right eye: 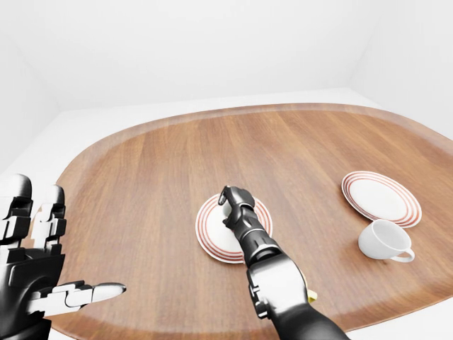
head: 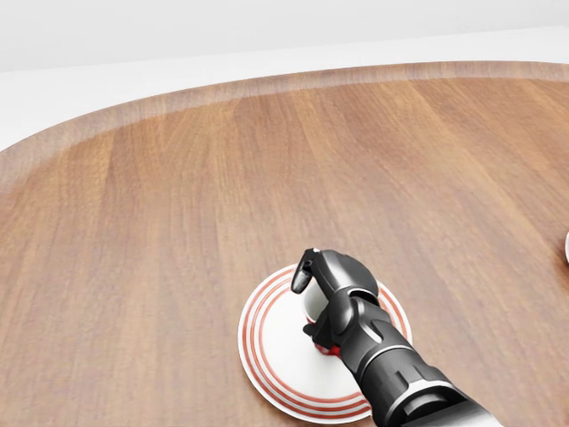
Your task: Put the red mug on the left plate.
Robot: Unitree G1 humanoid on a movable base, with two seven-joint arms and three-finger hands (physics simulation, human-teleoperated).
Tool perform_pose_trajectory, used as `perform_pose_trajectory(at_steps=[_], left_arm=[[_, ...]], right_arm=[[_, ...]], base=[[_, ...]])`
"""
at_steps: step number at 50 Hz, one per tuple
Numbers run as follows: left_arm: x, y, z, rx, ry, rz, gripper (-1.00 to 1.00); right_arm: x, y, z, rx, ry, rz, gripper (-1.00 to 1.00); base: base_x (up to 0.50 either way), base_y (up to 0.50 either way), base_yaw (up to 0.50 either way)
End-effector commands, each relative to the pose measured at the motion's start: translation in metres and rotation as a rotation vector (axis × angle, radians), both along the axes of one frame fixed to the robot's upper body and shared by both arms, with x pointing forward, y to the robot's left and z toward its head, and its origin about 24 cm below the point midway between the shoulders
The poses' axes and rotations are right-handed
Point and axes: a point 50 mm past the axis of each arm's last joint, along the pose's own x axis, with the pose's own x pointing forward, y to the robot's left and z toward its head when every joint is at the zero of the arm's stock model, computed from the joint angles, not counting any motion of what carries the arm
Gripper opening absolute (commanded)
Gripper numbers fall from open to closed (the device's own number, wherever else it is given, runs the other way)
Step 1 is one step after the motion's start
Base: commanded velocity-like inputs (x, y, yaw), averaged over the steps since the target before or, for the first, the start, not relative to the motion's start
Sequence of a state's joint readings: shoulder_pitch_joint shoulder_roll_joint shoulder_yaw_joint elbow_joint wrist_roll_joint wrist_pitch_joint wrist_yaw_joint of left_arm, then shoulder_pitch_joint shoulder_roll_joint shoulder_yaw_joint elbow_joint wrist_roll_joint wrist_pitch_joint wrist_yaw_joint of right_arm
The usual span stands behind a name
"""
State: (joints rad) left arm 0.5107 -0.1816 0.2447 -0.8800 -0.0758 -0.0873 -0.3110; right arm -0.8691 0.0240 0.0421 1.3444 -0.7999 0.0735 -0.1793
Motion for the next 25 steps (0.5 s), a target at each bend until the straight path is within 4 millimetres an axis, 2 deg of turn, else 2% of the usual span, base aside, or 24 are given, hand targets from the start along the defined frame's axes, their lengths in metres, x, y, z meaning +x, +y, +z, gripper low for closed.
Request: perform_pose_trajectory(at_steps=[1, 25], left_arm=[[0.0002, 0.0003, -0.0014, -0.003, 0.006, -0.001, 1.0], [0.0006, 0.0002, -0.0009, -0.002, 0.003, 0.0, 1.0]], right_arm=[[-0.0102, 0.0029, -0.0142, 0.024, 0.041, 0.019, -1.0], [-0.0111, 0.0035, -0.0145, 0.039, 0.013, 0.009, -1.0]], base=[[0.0, 0.0, 0.0], [0.0, 0.0, 0.0]])
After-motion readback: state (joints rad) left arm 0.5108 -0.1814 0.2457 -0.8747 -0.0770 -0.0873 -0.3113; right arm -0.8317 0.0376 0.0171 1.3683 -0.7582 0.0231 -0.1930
